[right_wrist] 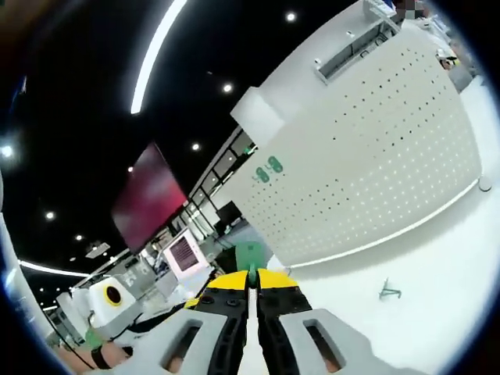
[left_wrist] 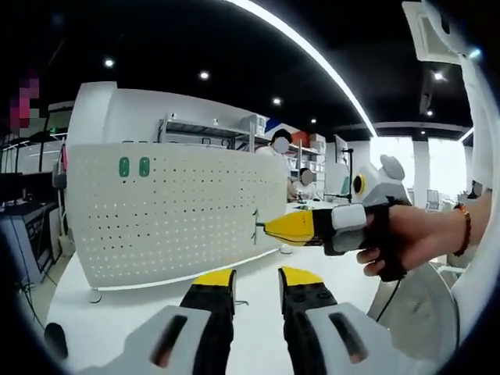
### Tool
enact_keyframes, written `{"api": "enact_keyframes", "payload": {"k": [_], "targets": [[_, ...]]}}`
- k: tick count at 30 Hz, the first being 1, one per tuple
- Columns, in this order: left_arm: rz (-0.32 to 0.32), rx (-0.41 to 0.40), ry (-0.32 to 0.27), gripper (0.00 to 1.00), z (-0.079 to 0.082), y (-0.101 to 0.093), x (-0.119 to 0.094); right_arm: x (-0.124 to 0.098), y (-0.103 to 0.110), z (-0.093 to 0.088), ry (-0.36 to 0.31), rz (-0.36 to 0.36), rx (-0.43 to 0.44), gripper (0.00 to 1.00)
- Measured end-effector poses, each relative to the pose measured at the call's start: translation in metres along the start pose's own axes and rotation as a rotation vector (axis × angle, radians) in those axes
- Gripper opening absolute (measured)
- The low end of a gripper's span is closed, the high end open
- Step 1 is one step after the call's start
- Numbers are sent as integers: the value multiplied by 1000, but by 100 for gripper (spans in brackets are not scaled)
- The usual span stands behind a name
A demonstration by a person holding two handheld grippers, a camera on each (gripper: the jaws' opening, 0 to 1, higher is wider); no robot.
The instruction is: Insert the hook assembly into the mounting plate slot until the hook locks in place.
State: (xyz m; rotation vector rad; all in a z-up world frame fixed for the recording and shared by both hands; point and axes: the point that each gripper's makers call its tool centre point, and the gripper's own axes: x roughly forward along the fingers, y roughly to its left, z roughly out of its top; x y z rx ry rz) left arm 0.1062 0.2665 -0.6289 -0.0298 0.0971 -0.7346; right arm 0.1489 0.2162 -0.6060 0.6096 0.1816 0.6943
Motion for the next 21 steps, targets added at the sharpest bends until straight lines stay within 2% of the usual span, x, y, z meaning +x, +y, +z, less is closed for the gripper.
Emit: {"api": "enact_keyframes", "payload": {"k": [10,12,14,21], "targets": [[-20,-4,7,28,-4,5,-16,15,5,6,-3,-22,-79,1],[-25,-8,24,30,-8,6,-18,18,7,10,-21,-23,-60,1],[-26,-4,32,32,-10,7,-21,23,9,14,-27,-26,-104,1],[-37,-9,47,38,-14,12,-30,37,12,26,-42,-51,-146,1]]}}
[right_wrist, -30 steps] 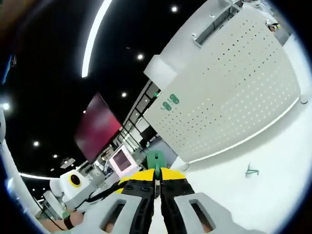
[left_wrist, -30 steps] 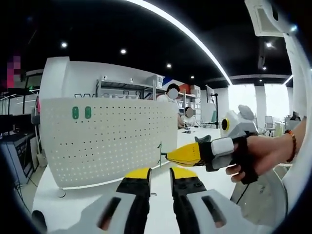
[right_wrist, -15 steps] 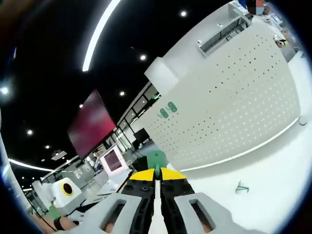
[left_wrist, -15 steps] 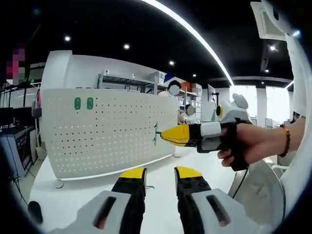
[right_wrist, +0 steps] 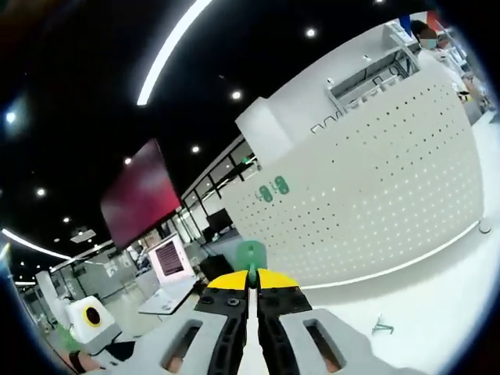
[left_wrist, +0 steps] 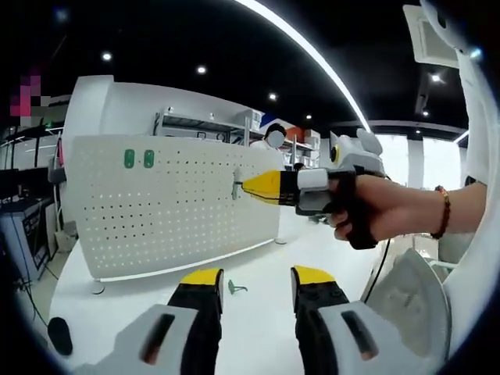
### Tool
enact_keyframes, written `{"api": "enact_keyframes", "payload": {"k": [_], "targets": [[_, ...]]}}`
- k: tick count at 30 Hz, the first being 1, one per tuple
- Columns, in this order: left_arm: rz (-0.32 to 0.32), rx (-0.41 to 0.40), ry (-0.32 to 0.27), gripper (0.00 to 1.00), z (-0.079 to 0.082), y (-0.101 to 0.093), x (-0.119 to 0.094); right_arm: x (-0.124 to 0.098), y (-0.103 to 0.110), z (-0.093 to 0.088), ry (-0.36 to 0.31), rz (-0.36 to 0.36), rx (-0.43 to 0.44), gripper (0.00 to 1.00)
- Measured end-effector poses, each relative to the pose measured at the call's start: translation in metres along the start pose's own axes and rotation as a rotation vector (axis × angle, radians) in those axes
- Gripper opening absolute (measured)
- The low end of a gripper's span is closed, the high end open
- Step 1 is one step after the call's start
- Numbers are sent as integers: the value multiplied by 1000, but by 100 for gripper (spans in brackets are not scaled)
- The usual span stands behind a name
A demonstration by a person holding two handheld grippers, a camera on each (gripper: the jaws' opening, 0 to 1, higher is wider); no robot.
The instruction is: Insert the hook assembly into the mounting plate slot until the hook locks in place.
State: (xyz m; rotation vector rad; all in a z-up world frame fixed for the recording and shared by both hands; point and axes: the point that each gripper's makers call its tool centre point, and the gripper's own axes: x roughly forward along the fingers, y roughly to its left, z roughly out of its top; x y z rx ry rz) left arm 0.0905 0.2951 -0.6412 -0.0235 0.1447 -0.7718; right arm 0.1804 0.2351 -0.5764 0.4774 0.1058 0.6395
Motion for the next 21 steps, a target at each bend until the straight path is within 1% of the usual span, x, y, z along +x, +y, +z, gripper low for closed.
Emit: {"api": "enact_keyframes", "payload": {"k": [2,5,7,11,13,17,21], "targets": [[-2,-2,3,40,-1,1,-2,3,-1,3,-4,-6,4,1],[-7,-3,-5,41,-1,2,-5,8,-2,10,-13,-22,-44,1],[-3,-1,-19,42,0,5,-8,13,-4,13,-15,-38,-55,1],[0,-4,-19,44,-1,9,-10,20,-8,20,-20,-53,-91,1],[-2,-2,-14,45,-2,10,-10,22,-14,22,-18,-89,-121,1],[-14,1,-9,46,-2,11,-9,27,-17,27,-28,-95,-135,1],[-17,4,-11,46,-1,14,-8,34,-24,28,-14,-126,-178,1]]}}
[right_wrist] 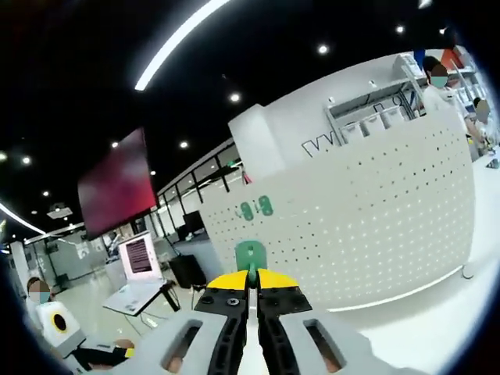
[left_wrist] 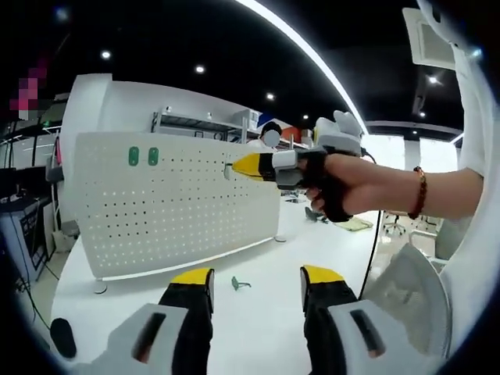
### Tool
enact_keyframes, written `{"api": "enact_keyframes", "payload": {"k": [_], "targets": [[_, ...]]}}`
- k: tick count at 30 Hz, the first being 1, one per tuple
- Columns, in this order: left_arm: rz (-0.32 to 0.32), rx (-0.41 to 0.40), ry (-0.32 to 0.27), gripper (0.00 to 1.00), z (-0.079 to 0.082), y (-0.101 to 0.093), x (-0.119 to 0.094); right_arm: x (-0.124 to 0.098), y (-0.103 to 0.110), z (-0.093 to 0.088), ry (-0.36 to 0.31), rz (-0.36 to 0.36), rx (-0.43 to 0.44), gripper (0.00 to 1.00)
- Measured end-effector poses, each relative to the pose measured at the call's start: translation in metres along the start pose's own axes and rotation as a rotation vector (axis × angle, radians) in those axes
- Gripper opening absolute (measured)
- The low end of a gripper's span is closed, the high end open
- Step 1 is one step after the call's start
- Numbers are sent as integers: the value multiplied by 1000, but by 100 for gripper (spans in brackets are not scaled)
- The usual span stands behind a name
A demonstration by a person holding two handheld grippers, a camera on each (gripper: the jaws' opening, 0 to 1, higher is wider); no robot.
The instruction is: Insert the hook assembly into the mounting plate slot until the hook locks in place.
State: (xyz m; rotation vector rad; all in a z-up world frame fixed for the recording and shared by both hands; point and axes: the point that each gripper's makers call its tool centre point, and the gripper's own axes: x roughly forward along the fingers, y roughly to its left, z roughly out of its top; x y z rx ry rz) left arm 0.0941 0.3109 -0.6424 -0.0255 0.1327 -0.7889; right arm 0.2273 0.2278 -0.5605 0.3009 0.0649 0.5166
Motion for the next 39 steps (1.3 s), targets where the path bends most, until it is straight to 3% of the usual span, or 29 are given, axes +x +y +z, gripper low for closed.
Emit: {"api": "enact_keyframes", "payload": {"k": [15,39], "targets": [[-5,13,8,54,-4,9,-3,24,-12,11,10,-96,-135,1],[-37,-21,-14,59,-6,13,-12,60,-19,23,-12,-176,-169,1]]}}
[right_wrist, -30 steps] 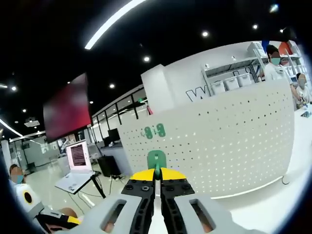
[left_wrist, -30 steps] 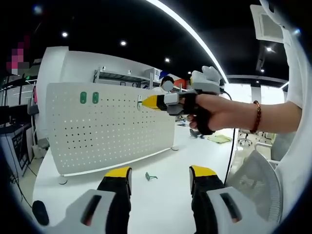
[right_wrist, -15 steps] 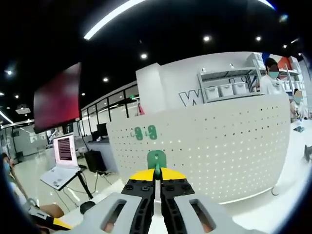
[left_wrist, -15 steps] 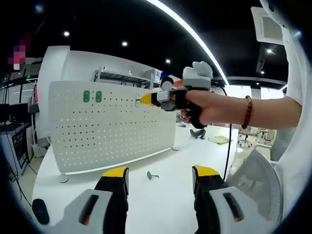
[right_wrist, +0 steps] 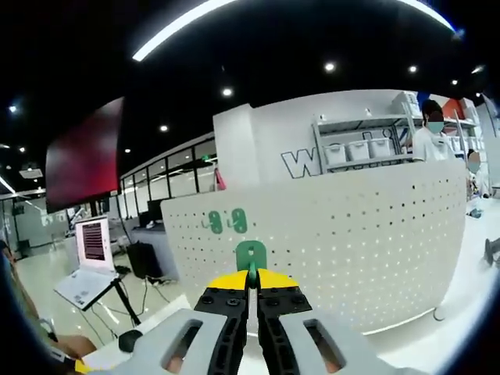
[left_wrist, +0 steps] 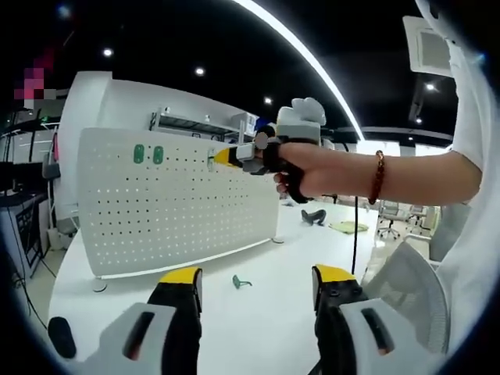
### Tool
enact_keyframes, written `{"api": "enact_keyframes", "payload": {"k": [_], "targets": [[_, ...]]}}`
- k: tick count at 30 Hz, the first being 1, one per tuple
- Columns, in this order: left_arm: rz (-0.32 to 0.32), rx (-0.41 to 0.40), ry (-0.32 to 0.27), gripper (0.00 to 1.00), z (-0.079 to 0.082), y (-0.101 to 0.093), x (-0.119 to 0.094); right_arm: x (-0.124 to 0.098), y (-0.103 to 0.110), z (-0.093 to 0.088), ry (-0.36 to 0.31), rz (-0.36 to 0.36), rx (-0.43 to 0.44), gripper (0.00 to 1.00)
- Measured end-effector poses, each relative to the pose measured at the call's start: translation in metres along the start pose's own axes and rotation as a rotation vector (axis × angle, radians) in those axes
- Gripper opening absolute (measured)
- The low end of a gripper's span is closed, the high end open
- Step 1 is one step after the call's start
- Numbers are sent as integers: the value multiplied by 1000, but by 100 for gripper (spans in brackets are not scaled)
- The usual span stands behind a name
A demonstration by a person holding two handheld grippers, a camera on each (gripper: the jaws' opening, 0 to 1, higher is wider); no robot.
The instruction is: Insert the hook assembly into the mounting plate slot until the hook locks in place.
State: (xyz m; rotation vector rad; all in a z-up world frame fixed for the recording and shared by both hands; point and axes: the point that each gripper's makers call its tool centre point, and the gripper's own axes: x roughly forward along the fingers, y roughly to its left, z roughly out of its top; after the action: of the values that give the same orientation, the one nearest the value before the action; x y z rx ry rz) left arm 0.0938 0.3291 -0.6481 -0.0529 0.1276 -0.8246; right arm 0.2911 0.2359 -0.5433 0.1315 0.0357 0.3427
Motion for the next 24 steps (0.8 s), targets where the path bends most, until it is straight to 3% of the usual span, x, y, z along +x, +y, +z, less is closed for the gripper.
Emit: {"api": "enact_keyframes", "payload": {"k": [24], "targets": [[-10,-9,8,62,-6,9,0,33,-9,20,-33,-47,-22,1]]}}
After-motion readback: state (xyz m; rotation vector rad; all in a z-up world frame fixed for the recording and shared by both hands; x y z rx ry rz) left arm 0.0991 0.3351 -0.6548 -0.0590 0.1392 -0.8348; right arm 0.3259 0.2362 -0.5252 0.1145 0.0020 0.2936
